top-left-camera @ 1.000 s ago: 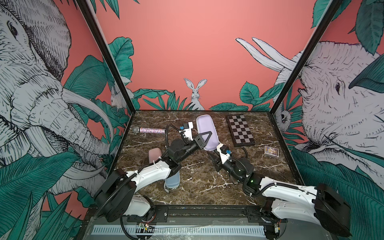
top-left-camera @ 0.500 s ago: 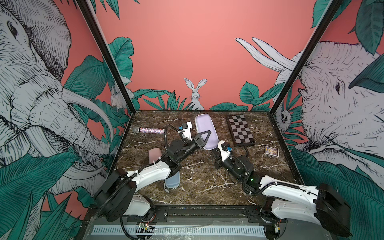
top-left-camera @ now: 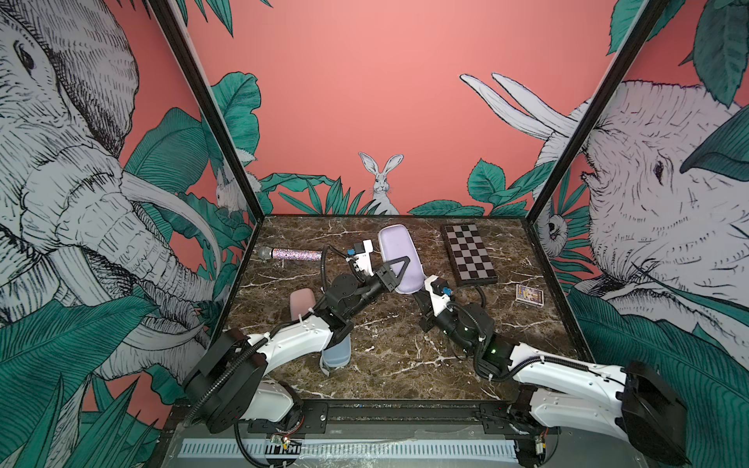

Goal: Put umbrellas into zippered umbrella sleeves
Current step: Zip the zipper on the umbrella sleeve, then place the umbrella sleeve at the center of the board.

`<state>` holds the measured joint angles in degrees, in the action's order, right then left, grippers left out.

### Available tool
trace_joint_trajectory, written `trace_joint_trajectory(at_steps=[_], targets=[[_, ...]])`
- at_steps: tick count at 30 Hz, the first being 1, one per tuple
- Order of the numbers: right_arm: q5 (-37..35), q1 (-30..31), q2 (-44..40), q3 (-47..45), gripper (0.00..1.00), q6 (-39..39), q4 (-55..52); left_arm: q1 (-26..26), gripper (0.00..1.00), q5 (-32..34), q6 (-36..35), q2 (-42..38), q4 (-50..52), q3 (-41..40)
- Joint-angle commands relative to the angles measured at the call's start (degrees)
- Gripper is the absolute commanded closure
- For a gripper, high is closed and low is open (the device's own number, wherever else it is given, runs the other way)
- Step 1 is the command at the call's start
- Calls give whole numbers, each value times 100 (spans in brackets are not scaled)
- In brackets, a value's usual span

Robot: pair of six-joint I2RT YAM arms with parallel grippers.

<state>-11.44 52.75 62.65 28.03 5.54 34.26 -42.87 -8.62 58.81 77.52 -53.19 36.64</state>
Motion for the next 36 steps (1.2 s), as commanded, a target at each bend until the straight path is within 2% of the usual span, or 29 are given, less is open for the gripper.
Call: trace_joint_trajectory(at_steps=[1,7,11,14,16,17,18,20,23,28,32,34,36], targets=[[-205,-475,-205,145,100,-264,-157,129,100,-127,4,-429,249,-57],[309,-1050,-171,383,100,-433,-486,191,100,-508,79,-565,783,-156],[887,-1074,-84,568,100,-658,-751,195,100,-1085,250,-311,819,-58],[1288,-1081,-74,724,100,-618,-1367,200,100,-1339,332,-79,926,11],[1209,-1083,-196,692,74,-446,-1906,213,100,-1319,374,26,931,-53],[921,-1098,-320,600,67,-293,-2208,231,100,-1285,421,96,855,-130],[723,-1153,-432,519,63,-197,-2522,235,100,-1255,469,158,765,-207],[385,-1463,-666,449,60,114,-3446,235,100,-1211,627,376,519,-369],[252,-1879,-890,484,59,469,-4447,165,100,-1232,890,870,63,-495],[326,-1997,-941,551,56,1044,-4503,-330,100,-1144,1239,1897,-719,-593],[475,-1998,-619,798,56,1305,-4402,-424,100,-924,1514,2477,-1390,-879],[642,-1997,-491,853,55,1398,-4232,-437,90,-958,1522,2583,-1375,-937],[748,-1997,-384,953,54,1504,-4191,-432,61,-983,1557,2441,-1059,-1053]])
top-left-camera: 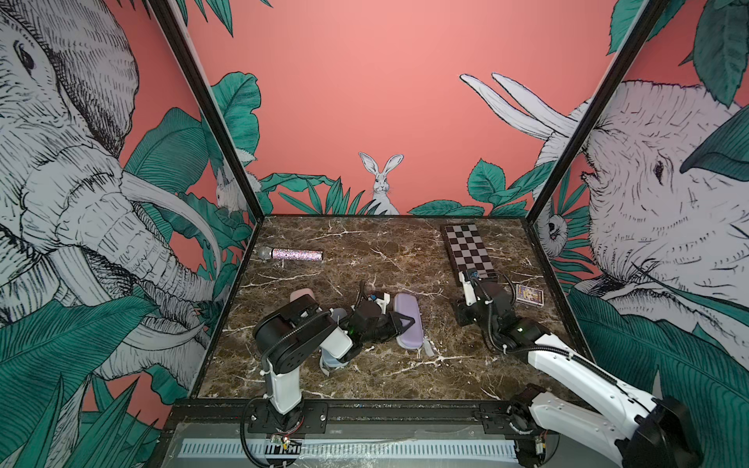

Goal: Put umbrellas into zippered umbrella sleeves
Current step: Place the umbrella sleeve at the center of the board, then reset both arms

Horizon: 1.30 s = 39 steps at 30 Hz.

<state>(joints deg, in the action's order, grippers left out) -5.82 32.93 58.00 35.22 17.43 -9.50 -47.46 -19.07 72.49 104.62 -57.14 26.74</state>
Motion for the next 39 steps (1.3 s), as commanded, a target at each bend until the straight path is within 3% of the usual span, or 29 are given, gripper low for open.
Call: trace_joint_trajectory(at_steps=[1,2,4,6,8,13,18,21,24,27,29,31,33,35,39], targets=[[227,-14,109,283,54,332,165,35,51,42,166,-444,-283,-110],[240,-16,129,328,53,331,127,69,40,-36,129,-713,540,-90],[160,-14,133,381,52,315,-36,125,32,-200,-493,-1379,2661,148],[28,-14,116,449,51,208,-239,124,25,275,-1363,-2154,5110,550],[-92,-14,107,514,50,98,-439,189,23,710,-2007,-2672,6457,860],[-512,-122,-13,738,47,-240,-858,428,21,1760,-3102,-3502,8169,1511],[-515,-489,-161,1061,46,-475,-1205,1108,21,2183,-3858,-3698,8717,1876],[-795,-653,-300,980,45,-692,-1213,1220,22,2417,-4297,-4148,8434,1864],[-1368,-1050,-465,621,43,-919,-769,1221,21,3120,-5542,-4756,7341,1447],[-2290,-1374,-456,28,36,-1543,456,1213,16,4369,-7200,-5232,5128,452],[-2424,-1633,-206,-270,33,-1811,1235,1254,9,5522,-8053,-5009,3700,-27],[-2546,-1831,170,-413,32,-1906,1712,1431,8,6013,-8695,-4497,3208,-57],[-2350,-2000,513,-742,32,-2000,2639,1699,7,6184,-8947,-3943,2631,-154],[-2184,-2085,970,-955,30,-2007,3487,2182,5,5964,-8753,-3492,1727,-494],[-1965,-2244,2002,-1123,29,-2022,4756,3278,5,4526,-8103,-3046,1168,-820]])
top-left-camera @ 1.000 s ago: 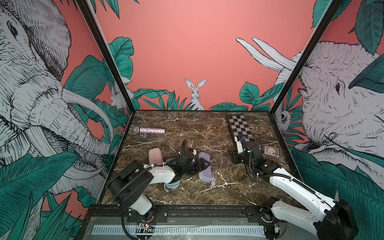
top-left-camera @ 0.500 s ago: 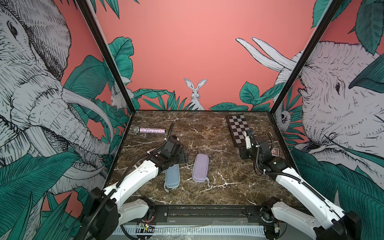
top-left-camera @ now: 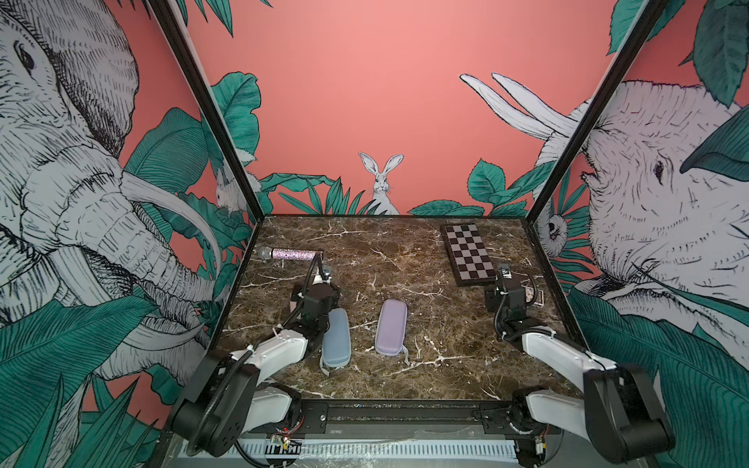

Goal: Put umbrellas into zippered umbrella sleeves
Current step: Reset both arms

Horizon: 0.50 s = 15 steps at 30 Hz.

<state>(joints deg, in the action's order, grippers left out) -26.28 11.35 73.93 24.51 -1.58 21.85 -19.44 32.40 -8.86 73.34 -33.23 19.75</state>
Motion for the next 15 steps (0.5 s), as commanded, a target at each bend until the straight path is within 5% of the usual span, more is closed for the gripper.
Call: trace_joint_trajectory(at_steps=[1,5,7,8,9,10,15], targets=[[209,-131,598,-75,29,-140,1928,669,5,-1028,-7,273,-1423,-143],[849,-329,1184,-234,25,-307,2885,981,1,-1850,-221,993,-1833,66],[1599,-683,1154,-194,23,-38,2508,1220,1,-2226,-70,1367,-2110,89],[1837,-845,1485,-240,2,32,3090,1420,0,-2497,78,1590,-2367,82],[1884,-898,1556,-218,1,74,3183,1550,0,-2619,167,1767,-2581,115],[1928,-949,1319,-58,1,130,2397,1605,0,-2535,315,1604,-2071,198],[1926,-956,1360,-124,1,124,2627,1619,0,-2100,515,1480,-1784,246]])
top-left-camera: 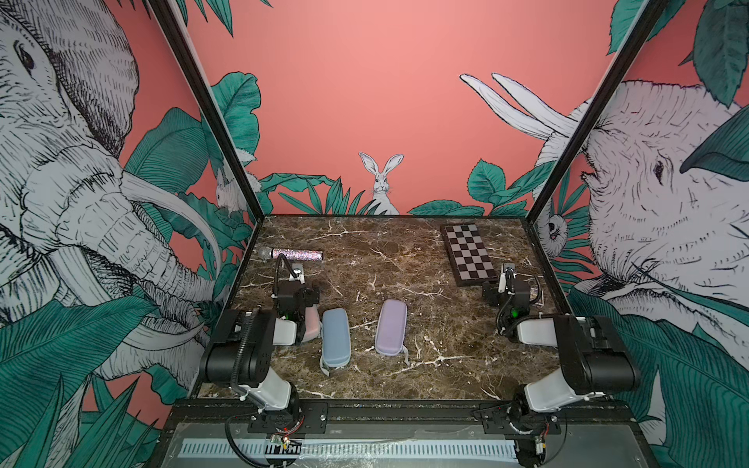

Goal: Put umbrellas into zippered umbrella sleeves
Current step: Reset both arms

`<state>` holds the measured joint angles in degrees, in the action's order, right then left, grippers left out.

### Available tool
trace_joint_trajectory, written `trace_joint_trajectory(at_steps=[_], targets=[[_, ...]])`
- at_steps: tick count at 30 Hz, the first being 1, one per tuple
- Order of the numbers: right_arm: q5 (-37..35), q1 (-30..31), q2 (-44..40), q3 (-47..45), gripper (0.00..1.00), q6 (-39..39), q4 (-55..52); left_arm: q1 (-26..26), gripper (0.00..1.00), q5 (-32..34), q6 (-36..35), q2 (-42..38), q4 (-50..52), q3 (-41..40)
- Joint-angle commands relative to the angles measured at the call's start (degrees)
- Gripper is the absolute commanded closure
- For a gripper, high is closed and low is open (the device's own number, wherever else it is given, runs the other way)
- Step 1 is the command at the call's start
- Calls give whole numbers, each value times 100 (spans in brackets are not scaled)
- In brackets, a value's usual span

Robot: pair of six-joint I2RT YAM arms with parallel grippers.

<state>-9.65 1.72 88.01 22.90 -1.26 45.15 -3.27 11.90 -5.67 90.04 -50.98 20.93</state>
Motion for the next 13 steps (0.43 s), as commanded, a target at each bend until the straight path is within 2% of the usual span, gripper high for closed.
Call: trace_joint_trajectory(at_steps=[1,2,4,7,10,13], targets=[[270,7,11,-2,1,91,478,0,0,-52,152,-90,-283,80],[271,12,-5,11,1,91,426,-1,0,-26,113,-24,-431,67],[271,13,-62,44,1,91,259,-7,0,-38,170,-152,-71,119],[264,12,-61,44,1,91,257,-33,0,-98,52,-63,-383,54],[265,12,-53,39,1,91,287,-174,1,282,55,-108,-138,136],[270,10,-56,37,1,91,283,-164,0,320,99,-125,-122,129]])
